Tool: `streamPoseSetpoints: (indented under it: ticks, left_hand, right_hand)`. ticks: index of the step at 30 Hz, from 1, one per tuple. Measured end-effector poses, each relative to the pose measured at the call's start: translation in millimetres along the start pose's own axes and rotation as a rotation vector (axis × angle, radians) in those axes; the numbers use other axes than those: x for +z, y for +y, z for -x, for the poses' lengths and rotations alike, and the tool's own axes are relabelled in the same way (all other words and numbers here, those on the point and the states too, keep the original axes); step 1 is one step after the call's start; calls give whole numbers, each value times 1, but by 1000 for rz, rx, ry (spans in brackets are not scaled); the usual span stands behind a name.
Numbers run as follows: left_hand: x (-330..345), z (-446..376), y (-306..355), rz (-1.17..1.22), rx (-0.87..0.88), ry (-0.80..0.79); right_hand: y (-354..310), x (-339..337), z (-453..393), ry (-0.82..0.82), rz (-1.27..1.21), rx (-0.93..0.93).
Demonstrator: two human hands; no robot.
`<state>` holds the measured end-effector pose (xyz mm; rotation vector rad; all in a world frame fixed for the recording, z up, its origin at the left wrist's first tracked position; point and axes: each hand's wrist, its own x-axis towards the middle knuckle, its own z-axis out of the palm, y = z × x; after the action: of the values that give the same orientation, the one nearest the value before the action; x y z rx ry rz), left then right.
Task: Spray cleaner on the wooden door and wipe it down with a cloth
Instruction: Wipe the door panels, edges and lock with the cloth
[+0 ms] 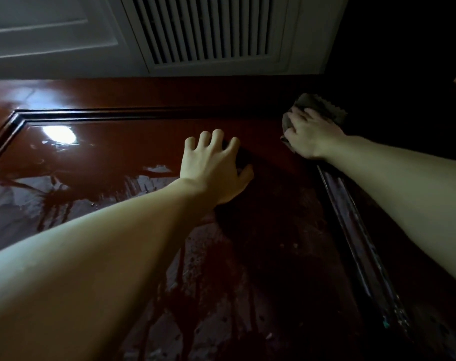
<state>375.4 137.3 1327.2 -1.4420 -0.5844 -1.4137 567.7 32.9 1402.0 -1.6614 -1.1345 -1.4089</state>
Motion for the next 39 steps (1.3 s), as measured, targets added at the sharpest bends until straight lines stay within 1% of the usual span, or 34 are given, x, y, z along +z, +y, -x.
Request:
streamPoseSetpoints:
  ticks: [3,8,13,16,20,24,26,28,30,31,33,36,38,39]
  left_hand:
    - [1,1,1,10,-14,-1]
    - [-5,7,13,71,-10,-14]
    - [-8,21,22,119,7,-24]
    - [-9,28,25,133,10,-39]
    - [-10,33,22,176,15,-48]
    - [-14,42,7,201,-17,-20]
    - [-15,48,-4,183,-50,-13]
    - [-16,55,-18,159,-99,-7]
    - [-17,63,-33,136,-138,-4]
    - [-17,68,-41,123,-150,-8]
    - [-19,78,-59,86,-168,-21]
    - [-23,92,-89,19,-184,-45]
    - [-25,101,-109,-13,-206,-62]
    - [-25,106,-117,-25,-216,-68]
  right_hand:
    - [-6,3,9,68,12,7]
    - [-7,13,46,107,11,-20]
    - [-2,27,130,102,-67,-90]
    - [-3,31,167,62,-51,-119]
    - [-10,27,142,27,-49,-91]
    - [-47,30,114,-1,-144,-83]
    - [-75,33,118,10,-127,-154]
    - [-103,36,131,12,-111,-269]
    - [-115,37,137,-6,-122,-344]
    - [-115,36,135,-12,-112,-349]
    - [-109,34,122,16,-82,-287]
    - [-116,33,103,26,-117,-81]
    - [-140,36,102,46,-132,-41]
    - [-155,38,105,57,-138,-66]
